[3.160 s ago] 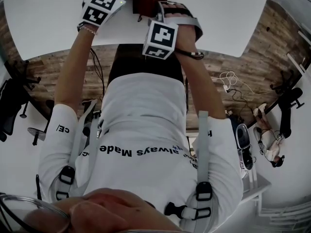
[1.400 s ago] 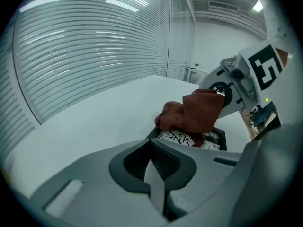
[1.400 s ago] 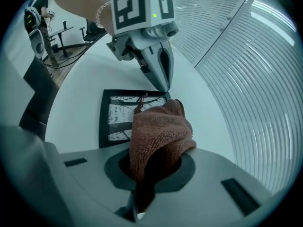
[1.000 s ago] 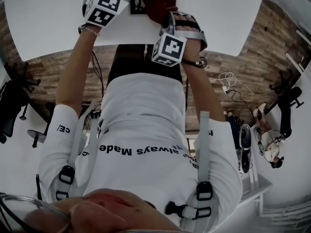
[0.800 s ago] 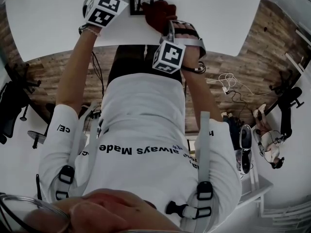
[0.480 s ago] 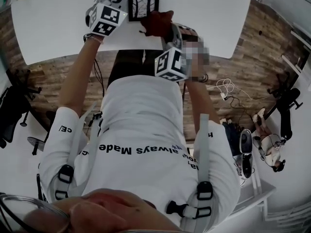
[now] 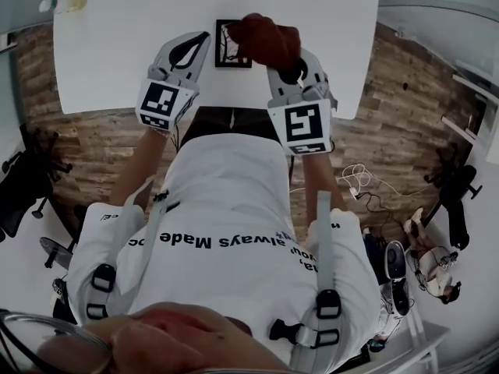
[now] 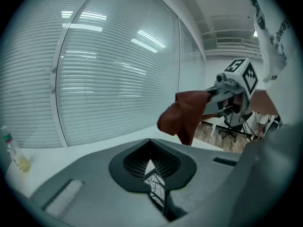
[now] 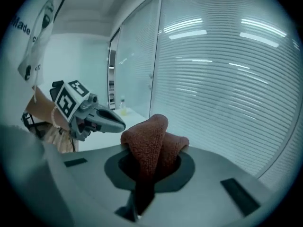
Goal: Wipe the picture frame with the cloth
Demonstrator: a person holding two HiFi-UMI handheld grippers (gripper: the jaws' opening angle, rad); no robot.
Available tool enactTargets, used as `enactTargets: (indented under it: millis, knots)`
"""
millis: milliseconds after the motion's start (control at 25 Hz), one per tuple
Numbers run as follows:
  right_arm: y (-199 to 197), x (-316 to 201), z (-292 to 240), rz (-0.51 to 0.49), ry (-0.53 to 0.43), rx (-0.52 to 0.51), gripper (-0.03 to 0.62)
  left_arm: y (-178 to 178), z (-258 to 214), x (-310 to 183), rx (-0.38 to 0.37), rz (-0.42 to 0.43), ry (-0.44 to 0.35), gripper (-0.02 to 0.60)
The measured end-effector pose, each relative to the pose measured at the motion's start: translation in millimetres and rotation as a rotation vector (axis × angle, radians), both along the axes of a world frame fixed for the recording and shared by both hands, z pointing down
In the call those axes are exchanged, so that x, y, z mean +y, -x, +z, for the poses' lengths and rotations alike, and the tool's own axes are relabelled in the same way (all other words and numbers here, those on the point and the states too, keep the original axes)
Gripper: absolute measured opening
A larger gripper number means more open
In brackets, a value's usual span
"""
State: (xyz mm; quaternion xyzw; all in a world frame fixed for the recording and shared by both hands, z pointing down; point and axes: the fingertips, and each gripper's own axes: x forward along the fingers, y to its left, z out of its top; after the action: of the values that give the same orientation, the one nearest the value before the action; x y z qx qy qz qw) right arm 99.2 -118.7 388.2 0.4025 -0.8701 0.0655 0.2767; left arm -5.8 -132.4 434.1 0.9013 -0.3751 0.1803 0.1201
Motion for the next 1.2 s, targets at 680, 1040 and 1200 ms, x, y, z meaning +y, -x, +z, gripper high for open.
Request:
enactTargets:
  millis: [680, 1040, 1200]
  knots:
    - [12.7, 22.1, -181.6, 0.027, -0.162, -0.379, 0.021, -24.2, -215.5, 51.2, 0.228, 0.066, -0.231, 0.003]
    - [17.3, 26.2, -224.5, -0.010, -0.211, -0.433, 0.020, -32.6, -249.4, 58.0, 0.270, 0.064, -0.270, 0.003]
    - [20.1, 25.1, -234.2, -0.023, -0.250, -0.452, 0.020, -41.7, -256.2, 59.9, 0.290, 0.061, -0.282, 0.003]
